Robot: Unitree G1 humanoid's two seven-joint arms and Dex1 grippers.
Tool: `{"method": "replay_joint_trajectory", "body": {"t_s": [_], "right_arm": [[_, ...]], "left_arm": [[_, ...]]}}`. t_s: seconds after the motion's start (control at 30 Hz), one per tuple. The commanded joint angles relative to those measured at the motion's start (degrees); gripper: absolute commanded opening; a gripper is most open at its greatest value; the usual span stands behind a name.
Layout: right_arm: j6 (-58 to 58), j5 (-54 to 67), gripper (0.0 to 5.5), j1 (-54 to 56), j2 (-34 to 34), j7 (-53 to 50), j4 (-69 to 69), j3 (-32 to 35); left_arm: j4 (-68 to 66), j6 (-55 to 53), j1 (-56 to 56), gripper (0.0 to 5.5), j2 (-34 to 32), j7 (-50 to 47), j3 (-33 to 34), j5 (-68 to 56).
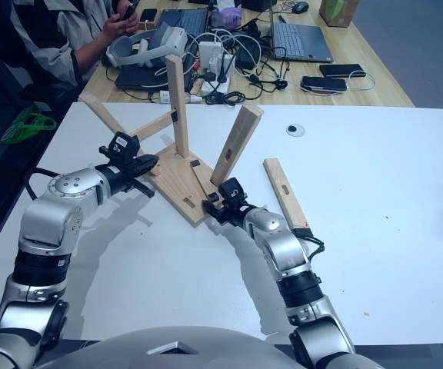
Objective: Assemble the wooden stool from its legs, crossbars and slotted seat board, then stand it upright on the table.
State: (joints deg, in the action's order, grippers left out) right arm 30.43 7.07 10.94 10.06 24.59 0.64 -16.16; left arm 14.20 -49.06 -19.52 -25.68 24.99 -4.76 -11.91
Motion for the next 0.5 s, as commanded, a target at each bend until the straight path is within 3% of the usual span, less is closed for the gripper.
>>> {"method": "replay_joint_trajectory", "body": {"t_s": [0.03,0.27,0.4,0.5], "right_arm": [[-1.10,-1.54,2.33,0.61,1.35,0.39,-0.21,0.22],[-1.93,-1.19,1.26,2.25,0.52,0.94,1.47,0.74],[-1.37,-0.73,1.26,2.48,0.94,2.85,0.98,1.05],[5.02,6.00,1.26,3.73,1.62,6.38,-0.92,6.50]], "left_arm": [[-0.92,-0.44,-0.73,0.00,1.01,-1.14,0.33,0.36],[-1.83,0.42,-1.33,0.00,1.85,-1.63,-0.35,0.84],[-2.41,1.16,-1.68,0.00,1.61,-1.86,-0.98,1.64],[-2.98,5.38,-1.75,0.00,-0.40,-1.65,-3.16,4.95]]}}
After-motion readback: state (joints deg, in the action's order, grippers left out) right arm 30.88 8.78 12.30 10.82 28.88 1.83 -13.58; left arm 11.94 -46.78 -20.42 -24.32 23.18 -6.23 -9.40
